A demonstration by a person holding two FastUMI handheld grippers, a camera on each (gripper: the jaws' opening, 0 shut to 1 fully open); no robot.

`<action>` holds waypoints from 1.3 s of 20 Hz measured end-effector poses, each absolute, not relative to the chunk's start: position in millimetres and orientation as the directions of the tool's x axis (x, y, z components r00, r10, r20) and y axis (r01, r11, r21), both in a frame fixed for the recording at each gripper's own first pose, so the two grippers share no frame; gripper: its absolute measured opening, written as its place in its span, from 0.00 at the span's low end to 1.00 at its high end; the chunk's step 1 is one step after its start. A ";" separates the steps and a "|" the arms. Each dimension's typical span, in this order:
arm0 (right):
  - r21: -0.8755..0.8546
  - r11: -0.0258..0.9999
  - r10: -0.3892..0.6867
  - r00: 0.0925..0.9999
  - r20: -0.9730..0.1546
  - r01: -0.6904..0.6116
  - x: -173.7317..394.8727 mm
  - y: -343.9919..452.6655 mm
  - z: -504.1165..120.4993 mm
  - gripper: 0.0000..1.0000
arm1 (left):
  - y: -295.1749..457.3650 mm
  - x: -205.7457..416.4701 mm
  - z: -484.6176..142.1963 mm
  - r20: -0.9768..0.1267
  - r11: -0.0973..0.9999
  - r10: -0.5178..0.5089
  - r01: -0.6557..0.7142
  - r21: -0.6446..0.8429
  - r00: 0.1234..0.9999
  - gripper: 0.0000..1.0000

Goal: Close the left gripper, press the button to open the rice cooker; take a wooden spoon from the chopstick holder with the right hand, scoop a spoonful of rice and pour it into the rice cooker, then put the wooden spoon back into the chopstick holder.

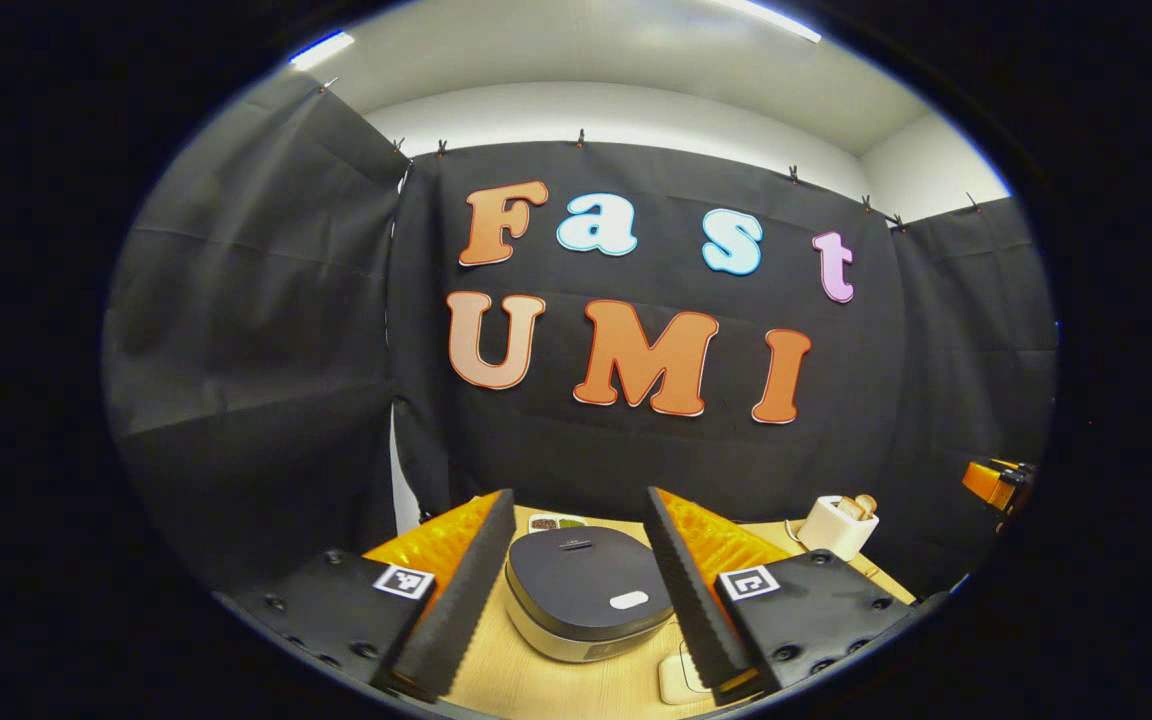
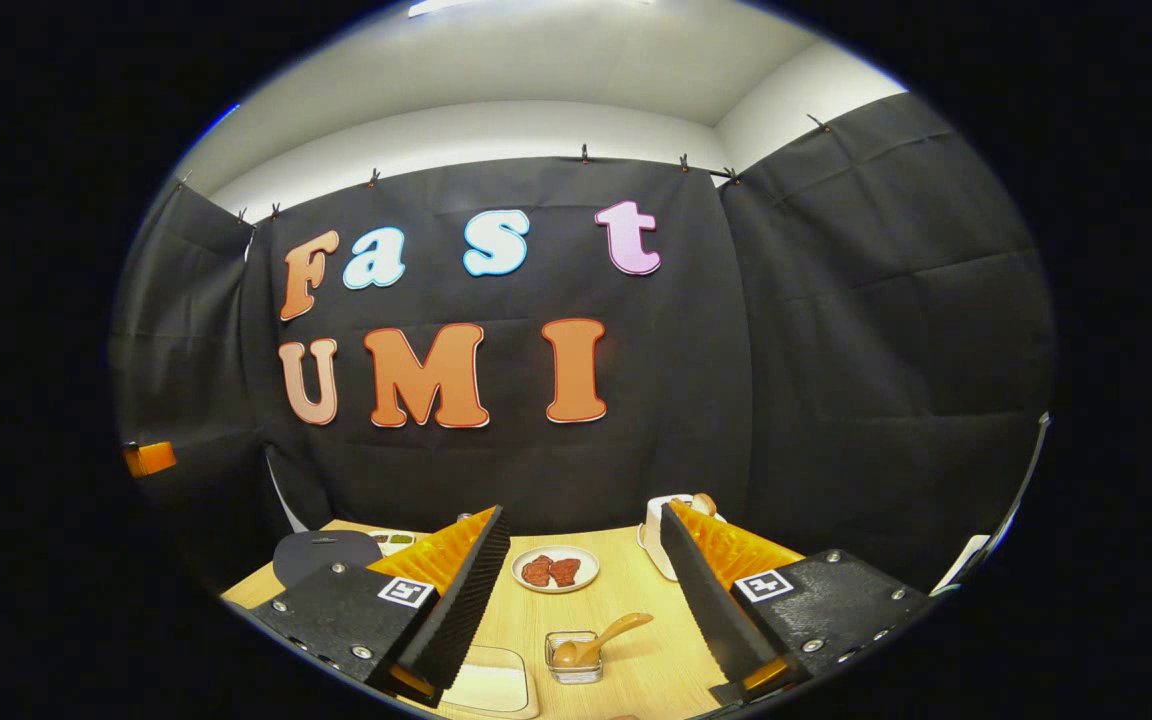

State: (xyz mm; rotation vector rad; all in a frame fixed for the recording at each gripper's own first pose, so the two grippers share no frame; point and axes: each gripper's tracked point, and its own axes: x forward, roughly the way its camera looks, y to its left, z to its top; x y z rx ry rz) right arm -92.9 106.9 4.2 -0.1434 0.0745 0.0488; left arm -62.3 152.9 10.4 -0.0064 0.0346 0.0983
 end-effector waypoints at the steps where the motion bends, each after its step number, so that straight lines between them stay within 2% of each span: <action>1: -0.142 0.989 0.039 0.996 -0.082 -0.050 -93.1 105.7 4.5 0.94 | 153.7 -61.3 11.3 -0.033 0.995 0.103 -0.103 -0.002 0.994 0.74; 3: -0.143 0.989 0.030 0.996 -0.086 -0.042 -93.5 102.6 1.9 0.94 | 152.5 -56.7 11.4 -0.031 0.995 0.102 -0.102 0.002 0.994 0.45; 4: -0.144 0.989 0.023 0.996 -0.090 -0.036 -94.0 101.0 0.5 0.94 | 149.1 -55.4 9.8 -0.037 0.996 0.087 -0.087 0.003 0.996 0.43; 5: -0.146 0.989 0.018 0.996 -0.089 -0.031 -93.8 99.9 0.2 0.94 | 144.9 -54.1 8.8 -0.042 0.998 0.070 -0.070 0.010 0.997 0.28; 8: -0.146 0.989 0.014 0.995 -0.098 -0.029 -93.6 98.4 -2.0 0.94 | 139.2 -46.0 7.0 -0.048 0.999 0.043 -0.042 0.018 0.998 0.19; 9: -0.145 0.989 0.012 0.994 -0.104 -0.027 -92.9 98.1 -3.9 0.94 | 140.6 -37.2 5.5 -0.036 0.998 0.062 -0.061 0.027 0.997 0.14; 10: -0.146 0.989 0.008 0.994 -0.109 -0.024 -92.1 96.6 -5.7 0.94 | 145.6 -39.4 2.2 -0.033 0.996 0.085 -0.083 0.036 0.996 0.15; 11: -0.146 0.989 0.006 0.993 -0.115 -0.023 -91.5 96.6 -7.5 0.94 | 139.5 -35.2 4.6 -0.030 0.997 0.060 -0.059 0.041 0.998 0.05; 17: -0.145 0.989 -0.018 0.990 -0.137 -0.003 -90.8 86.3 -15.2 0.94 | 113.9 5.5 -35.3 -0.112 0.998 -0.008 0.014 0.057 0.994 0.05; 26: -0.173 0.985 -0.050 0.983 -0.175 0.019 -87.7 75.5 -28.0 0.94 | 100.3 70.2 -168.4 -0.406 0.998 -0.053 0.064 0.014 0.912 0.05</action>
